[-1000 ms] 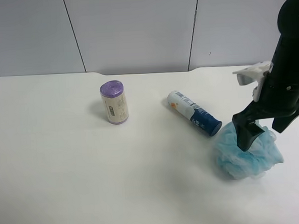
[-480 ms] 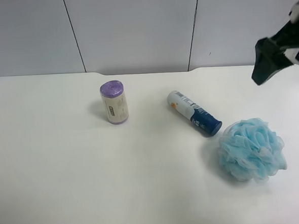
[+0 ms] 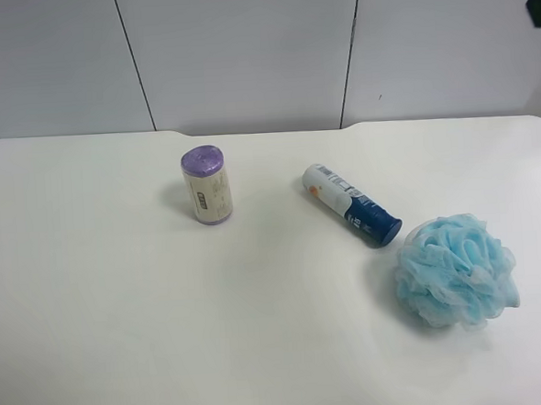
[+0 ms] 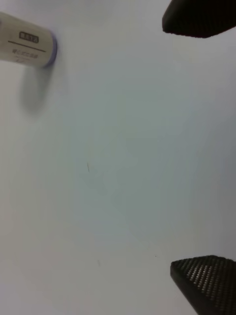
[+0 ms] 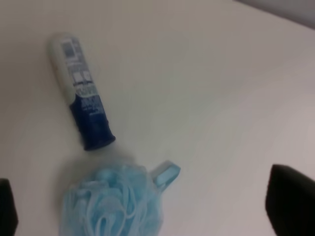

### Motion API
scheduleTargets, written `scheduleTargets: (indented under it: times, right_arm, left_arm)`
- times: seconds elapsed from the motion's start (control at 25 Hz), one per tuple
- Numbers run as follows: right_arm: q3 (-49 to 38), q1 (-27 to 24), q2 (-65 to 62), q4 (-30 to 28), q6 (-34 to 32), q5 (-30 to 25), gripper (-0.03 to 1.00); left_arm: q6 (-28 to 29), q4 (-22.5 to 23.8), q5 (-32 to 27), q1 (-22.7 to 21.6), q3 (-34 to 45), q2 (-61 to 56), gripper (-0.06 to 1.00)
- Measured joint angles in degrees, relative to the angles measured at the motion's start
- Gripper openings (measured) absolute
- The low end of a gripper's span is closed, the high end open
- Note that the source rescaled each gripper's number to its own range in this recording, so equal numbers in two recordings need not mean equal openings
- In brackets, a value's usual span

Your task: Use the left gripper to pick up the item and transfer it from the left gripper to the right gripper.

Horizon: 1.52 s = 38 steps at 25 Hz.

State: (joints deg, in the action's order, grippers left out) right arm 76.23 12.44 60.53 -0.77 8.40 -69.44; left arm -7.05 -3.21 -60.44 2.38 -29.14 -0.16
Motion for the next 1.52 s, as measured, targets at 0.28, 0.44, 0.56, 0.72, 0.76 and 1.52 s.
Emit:
scheduleTargets:
  times: [0.28, 0.44, 0.56, 0.72, 0.76, 1.52]
  right_arm:
    - [-4.0, 0.0, -16.9, 0.0, -1.1, 0.0, 1.0]
    - [-14.1, 0.0, -28.1, 0.0, -1.6, 0.0, 1.0]
    - [-22.6, 0.0, -37.1, 0.0, -3.2, -0.2, 1.0]
    - [-32.6, 0.0, -47.7, 0.0, -5.5, -0.4, 1.0]
    - [-34.4, 0.0, -49.8, 0.0, -5.8, -0.5, 1.0]
    - [-45.6, 0.1, -60.8, 0.1, -6.5, 4.7, 1.0]
  left_arm:
    - [0.0, 0.0, 0.0, 0.0, 0.0, 0.0, 0.87]
    - [0.0, 0.0, 0.0, 0.0, 0.0, 0.0, 0.87]
    - [0.0, 0.0, 0.0, 0.0, 0.0, 0.0, 0.87]
    - [0.0, 0.0, 0.0, 0.0, 0.0, 0.0, 0.87]
    - [0.0, 0.0, 0.0, 0.0, 0.0, 0.0, 0.87]
    - [0.0, 0.0, 0.0, 0.0, 0.0, 0.0, 0.87]
